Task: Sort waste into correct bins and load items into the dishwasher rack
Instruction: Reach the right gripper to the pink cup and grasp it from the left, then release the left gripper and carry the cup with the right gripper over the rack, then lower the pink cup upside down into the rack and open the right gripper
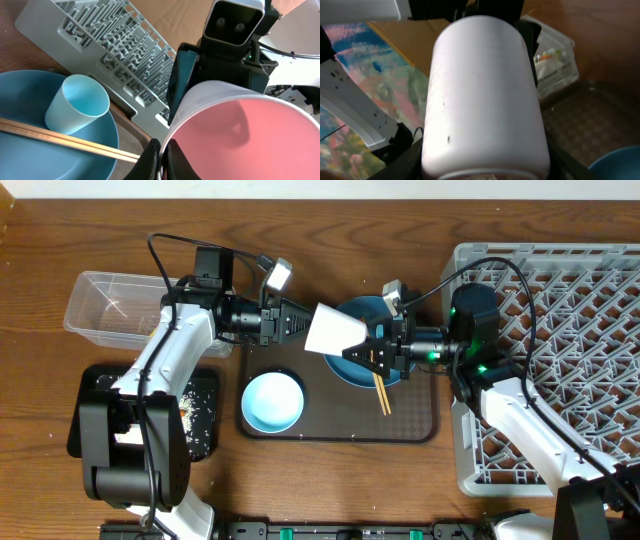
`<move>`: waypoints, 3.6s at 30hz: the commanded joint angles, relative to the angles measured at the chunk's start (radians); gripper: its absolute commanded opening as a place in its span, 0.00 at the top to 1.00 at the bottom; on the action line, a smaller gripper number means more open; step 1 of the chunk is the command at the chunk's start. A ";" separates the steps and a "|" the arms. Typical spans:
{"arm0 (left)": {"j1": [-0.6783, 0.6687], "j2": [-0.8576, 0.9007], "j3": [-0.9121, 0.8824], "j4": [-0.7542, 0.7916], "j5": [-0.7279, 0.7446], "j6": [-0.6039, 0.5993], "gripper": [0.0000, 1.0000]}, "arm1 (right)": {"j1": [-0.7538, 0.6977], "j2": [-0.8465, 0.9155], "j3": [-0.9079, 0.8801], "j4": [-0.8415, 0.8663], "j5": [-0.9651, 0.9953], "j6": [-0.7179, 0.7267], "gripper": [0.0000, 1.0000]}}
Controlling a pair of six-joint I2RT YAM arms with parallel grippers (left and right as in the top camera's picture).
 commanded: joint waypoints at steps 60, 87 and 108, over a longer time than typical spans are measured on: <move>-0.056 0.001 -0.002 0.018 -0.246 0.006 0.67 | -0.989 -0.221 0.044 -0.275 0.227 0.324 0.67; -0.056 0.001 -0.002 0.108 -0.613 -0.315 0.67 | -0.521 -0.185 0.541 -1.439 1.006 -0.241 0.79; -0.056 0.001 -0.002 0.107 -0.721 -0.380 0.66 | -0.469 0.009 0.541 -1.453 0.931 -0.352 0.83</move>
